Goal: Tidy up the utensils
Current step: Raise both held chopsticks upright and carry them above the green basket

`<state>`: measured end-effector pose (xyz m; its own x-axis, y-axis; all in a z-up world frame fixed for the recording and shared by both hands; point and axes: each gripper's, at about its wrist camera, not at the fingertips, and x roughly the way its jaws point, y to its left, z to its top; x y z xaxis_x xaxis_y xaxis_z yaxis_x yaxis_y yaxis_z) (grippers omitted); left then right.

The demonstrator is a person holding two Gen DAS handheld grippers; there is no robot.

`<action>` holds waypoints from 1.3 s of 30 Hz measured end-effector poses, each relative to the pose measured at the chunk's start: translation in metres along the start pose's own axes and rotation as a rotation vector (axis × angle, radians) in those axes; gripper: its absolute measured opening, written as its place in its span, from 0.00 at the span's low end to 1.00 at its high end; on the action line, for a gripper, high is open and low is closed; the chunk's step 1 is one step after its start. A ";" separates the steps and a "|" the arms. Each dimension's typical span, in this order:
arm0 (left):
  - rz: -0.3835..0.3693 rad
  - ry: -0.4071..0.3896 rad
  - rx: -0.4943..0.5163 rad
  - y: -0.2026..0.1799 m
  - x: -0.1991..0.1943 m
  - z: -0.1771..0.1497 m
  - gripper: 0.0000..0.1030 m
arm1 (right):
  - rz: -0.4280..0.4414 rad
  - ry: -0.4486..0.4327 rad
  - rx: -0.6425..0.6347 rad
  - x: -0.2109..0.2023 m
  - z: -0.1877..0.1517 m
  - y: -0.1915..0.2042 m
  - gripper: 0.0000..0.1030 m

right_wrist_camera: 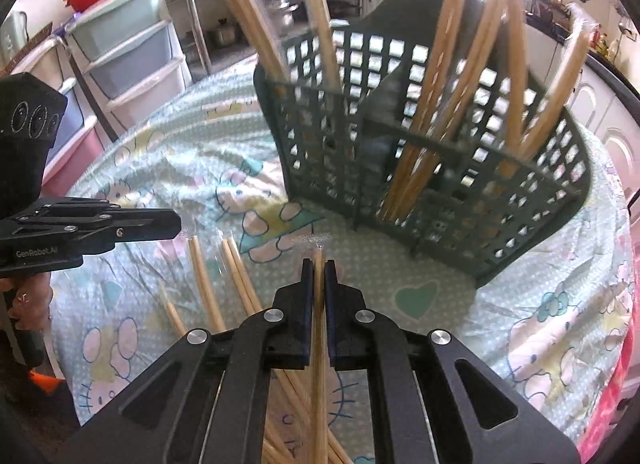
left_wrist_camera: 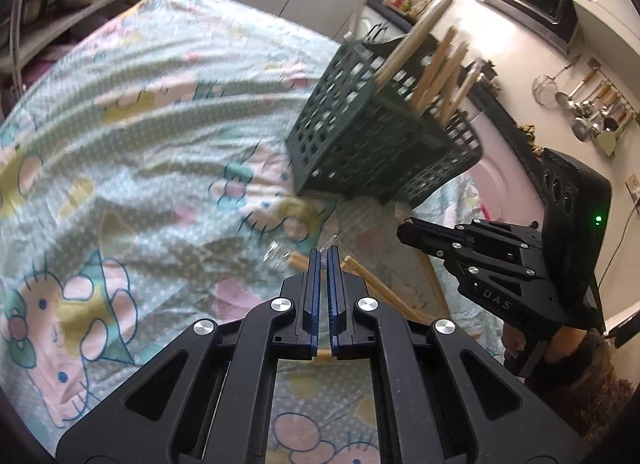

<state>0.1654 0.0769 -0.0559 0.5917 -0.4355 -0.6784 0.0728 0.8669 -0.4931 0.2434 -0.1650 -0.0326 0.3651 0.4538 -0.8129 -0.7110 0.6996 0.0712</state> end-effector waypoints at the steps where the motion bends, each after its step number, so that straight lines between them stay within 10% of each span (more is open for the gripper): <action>1: -0.004 -0.014 0.010 -0.005 -0.005 0.002 0.01 | -0.001 -0.013 0.002 -0.004 0.001 0.000 0.06; 39: -0.140 -0.220 0.294 -0.146 -0.065 0.058 0.01 | -0.043 -0.403 0.028 -0.149 0.022 -0.006 0.06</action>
<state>0.1627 -0.0074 0.0918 0.7150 -0.5202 -0.4671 0.3732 0.8489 -0.3742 0.2066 -0.2246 0.1011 0.6044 0.5995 -0.5246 -0.6750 0.7351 0.0624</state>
